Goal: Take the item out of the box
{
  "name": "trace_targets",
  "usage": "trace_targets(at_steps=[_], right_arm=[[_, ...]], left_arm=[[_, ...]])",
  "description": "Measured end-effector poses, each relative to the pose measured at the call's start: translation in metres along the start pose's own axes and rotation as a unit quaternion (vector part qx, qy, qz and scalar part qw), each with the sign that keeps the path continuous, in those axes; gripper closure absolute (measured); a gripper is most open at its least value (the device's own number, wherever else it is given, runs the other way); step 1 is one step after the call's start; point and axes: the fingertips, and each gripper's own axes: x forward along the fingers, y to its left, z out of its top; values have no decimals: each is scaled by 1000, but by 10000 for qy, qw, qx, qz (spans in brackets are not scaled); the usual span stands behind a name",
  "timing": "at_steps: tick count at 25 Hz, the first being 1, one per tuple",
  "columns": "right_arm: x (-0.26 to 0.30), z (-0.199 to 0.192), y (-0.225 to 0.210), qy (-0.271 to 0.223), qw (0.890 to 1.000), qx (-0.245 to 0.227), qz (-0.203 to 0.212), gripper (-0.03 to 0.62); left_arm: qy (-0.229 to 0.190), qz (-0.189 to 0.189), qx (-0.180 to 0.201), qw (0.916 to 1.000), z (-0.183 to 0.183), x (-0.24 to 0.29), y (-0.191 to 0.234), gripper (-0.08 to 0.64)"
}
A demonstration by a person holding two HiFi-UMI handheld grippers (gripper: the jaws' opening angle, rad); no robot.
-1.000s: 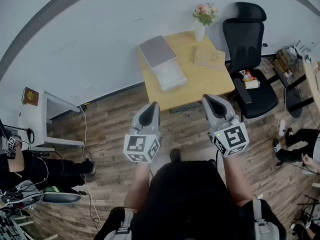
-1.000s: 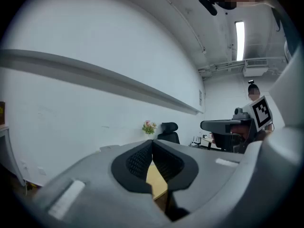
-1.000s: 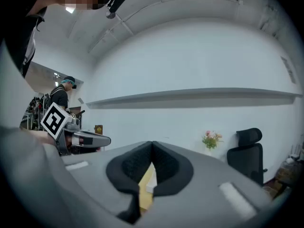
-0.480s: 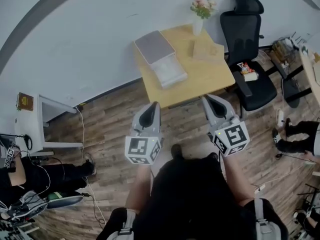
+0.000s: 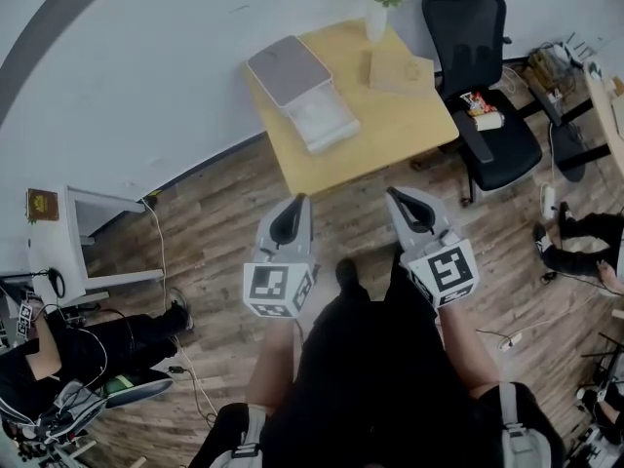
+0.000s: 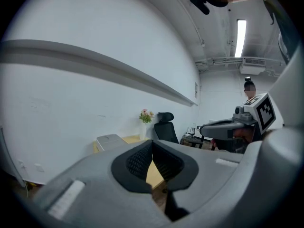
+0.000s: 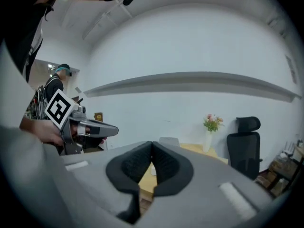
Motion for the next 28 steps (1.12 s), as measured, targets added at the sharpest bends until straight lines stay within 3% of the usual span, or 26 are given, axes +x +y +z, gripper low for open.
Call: trace_targets(at_steps=[5, 12, 16, 28], right_arm=[[6, -8, -20, 12, 9998, -111, 143, 590], [21, -5, -81, -101, 9989, 239, 384, 591], [29, 6, -118, -556, 9951, 445, 683, 589], [69, 27, -196, -840, 9846, 286, 1503, 589]], left_arm=[[91, 106, -51, 9999, -7, 20, -7, 549], [159, 444, -197, 9987, -2, 63, -4, 549], [224, 552, -195, 9980, 8, 97, -12, 549], [153, 1159, -350, 9925, 29, 188, -39, 548]])
